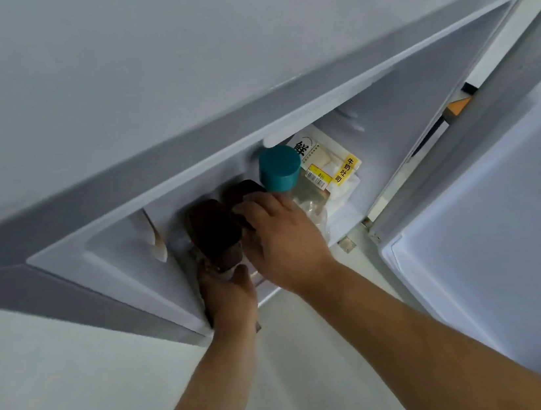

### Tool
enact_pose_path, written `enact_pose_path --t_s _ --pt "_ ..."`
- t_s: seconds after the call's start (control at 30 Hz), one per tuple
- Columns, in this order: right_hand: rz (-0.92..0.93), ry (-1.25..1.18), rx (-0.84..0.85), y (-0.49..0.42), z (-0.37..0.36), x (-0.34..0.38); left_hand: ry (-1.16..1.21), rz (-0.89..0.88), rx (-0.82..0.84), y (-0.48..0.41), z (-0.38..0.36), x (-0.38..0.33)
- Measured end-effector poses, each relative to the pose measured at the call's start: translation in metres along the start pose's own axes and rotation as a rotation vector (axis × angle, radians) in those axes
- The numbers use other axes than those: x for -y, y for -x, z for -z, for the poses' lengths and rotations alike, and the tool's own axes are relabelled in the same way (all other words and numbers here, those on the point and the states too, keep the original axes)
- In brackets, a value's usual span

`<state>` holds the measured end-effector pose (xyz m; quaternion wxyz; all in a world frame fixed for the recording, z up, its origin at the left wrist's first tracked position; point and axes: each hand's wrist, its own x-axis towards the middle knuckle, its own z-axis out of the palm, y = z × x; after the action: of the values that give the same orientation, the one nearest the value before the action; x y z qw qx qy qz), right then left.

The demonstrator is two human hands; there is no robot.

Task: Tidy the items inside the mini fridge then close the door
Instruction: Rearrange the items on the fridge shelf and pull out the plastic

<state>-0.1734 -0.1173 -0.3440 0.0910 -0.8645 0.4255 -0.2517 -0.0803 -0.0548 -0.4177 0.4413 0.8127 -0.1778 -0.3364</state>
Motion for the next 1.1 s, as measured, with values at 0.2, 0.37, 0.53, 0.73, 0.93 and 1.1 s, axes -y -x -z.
enact_pose_path --t_s 0.2,0.37,0.53,0.73,0.93,1.1 --pt "-0.317 0.232 0.003 0.028 0.028 -0.063 -0.157 -0.062 0.318 0.02 -0.005 0.011" --pt "-0.333 0.271 0.352 0.026 0.021 -0.08 -0.532 -0.379 0.448 0.023 -0.026 -0.006" --pt "-0.317 0.244 0.245 0.039 0.04 -0.074 -0.76 -0.598 0.448 0.014 -0.042 -0.02" --pt "-0.516 0.183 0.148 0.102 0.076 -0.061 -0.968 -0.698 0.478 0.009 -0.075 -0.036" --pt "-0.652 0.191 0.187 0.152 0.088 -0.057 -1.199 -0.665 0.561 0.0 -0.108 -0.054" --pt "-0.696 0.173 0.204 0.171 0.096 -0.051 -1.196 -0.649 0.546 0.0 -0.111 -0.057"
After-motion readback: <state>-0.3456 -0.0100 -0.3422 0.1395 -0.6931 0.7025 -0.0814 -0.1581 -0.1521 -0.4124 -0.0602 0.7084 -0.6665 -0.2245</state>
